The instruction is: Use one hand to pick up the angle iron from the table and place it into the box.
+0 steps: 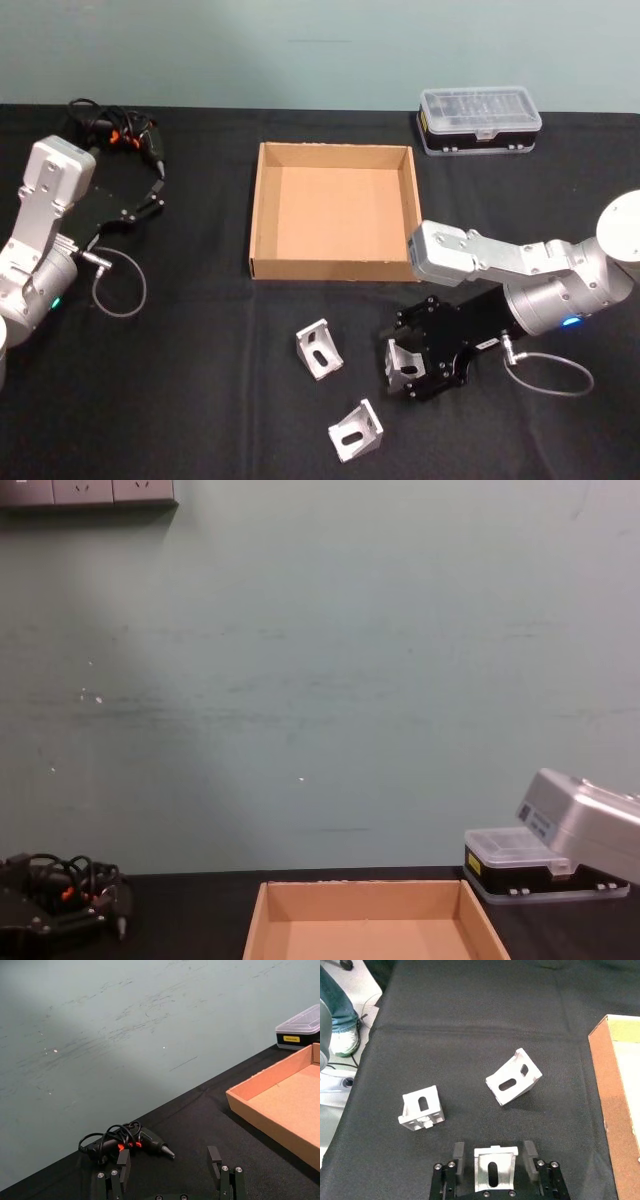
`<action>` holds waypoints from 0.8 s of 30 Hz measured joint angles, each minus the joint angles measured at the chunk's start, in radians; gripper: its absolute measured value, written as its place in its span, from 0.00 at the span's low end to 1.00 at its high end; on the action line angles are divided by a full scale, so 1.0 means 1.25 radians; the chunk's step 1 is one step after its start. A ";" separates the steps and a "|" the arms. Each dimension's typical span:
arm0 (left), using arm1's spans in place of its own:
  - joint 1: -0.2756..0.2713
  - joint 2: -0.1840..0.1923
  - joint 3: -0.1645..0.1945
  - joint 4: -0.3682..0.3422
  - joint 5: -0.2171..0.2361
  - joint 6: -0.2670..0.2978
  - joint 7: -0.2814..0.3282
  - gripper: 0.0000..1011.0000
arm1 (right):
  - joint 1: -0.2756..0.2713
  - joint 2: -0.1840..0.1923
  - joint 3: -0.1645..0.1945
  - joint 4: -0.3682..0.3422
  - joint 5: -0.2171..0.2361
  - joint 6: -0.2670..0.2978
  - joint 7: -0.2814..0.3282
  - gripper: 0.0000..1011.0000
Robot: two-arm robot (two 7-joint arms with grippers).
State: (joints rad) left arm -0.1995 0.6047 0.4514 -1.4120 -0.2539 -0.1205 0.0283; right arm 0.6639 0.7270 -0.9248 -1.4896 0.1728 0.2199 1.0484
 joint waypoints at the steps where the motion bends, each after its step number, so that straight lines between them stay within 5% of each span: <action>1: 0.000 0.000 0.000 0.000 0.000 0.000 0.000 0.99 | 0.000 0.001 0.000 -0.001 0.000 0.000 0.000 0.75; 11: 0.000 0.000 0.000 0.000 0.000 0.000 0.000 0.99 | -0.003 0.012 -0.001 -0.014 0.007 -0.001 -0.011 0.45; 19: 0.000 0.000 0.000 0.000 0.000 0.000 0.000 0.99 | -0.013 0.025 0.010 -0.039 0.021 -0.001 -0.021 0.45; 24: 0.000 0.000 0.000 0.000 0.000 0.000 0.000 0.99 | -0.024 0.046 0.044 -0.085 0.058 0.002 -0.038 0.45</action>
State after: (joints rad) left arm -0.1996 0.6047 0.4514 -1.4120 -0.2539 -0.1205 0.0283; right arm 0.6339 0.7851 -0.8694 -1.5964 0.2448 0.2229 1.0003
